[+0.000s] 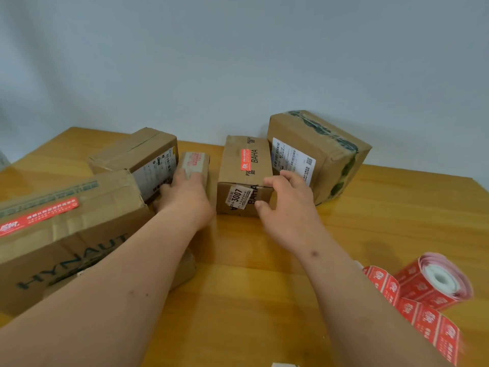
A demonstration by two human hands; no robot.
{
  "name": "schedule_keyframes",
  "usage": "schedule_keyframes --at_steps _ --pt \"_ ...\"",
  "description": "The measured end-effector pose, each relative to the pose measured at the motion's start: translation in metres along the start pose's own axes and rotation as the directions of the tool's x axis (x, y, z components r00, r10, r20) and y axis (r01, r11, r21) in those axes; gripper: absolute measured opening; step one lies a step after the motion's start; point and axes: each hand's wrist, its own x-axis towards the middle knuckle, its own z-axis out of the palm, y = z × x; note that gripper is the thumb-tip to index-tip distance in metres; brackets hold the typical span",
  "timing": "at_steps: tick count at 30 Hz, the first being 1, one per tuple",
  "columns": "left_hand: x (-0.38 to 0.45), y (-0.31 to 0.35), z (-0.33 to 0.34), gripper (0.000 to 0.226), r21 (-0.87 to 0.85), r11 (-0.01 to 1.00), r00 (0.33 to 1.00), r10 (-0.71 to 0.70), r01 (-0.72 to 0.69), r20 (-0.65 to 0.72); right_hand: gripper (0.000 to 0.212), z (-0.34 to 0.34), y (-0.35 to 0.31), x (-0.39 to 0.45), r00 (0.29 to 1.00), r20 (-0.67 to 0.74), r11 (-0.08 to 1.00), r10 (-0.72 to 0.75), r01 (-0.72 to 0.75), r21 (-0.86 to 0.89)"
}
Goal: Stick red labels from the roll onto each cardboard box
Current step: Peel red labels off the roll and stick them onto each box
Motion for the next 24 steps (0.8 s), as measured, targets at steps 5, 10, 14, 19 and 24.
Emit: schedule_keyframes --at_steps 5,10,14,19,24 --pt "-0.017 0.007 -0.019 0.069 -0.243 0.964 0.974 0.054 -0.108 -0.221 0.047 -0.012 0.003 -0.019 1.0 0.003 1.0 0.008 -0.008 -0.005" --pt "-0.06 0.019 -0.045 0.064 -0.339 0.863 0.832 0.152 -0.375 -0.534 0.043 -0.027 -0.002 -0.039 0.995 -0.093 0.996 -0.045 0.052 0.069" --pt "-0.11 0.018 -0.052 0.073 -0.326 0.79 0.784 0.29 -0.52 -0.548 0.048 -0.046 -0.005 -0.062 0.961 -0.269 0.966 -0.064 0.127 0.224" --pt "-0.154 0.0 -0.024 0.071 -0.411 0.714 0.822 0.457 -0.567 -0.34 0.083 -0.062 0.002 -0.097 0.955 -0.279 0.987 -0.1 0.131 0.095" --pt "-0.169 -0.022 0.007 0.062 -0.421 0.73 0.839 0.512 -0.538 -0.184 0.062 -0.045 0.02 -0.131 0.984 -0.02 0.957 -0.175 0.165 -0.238"
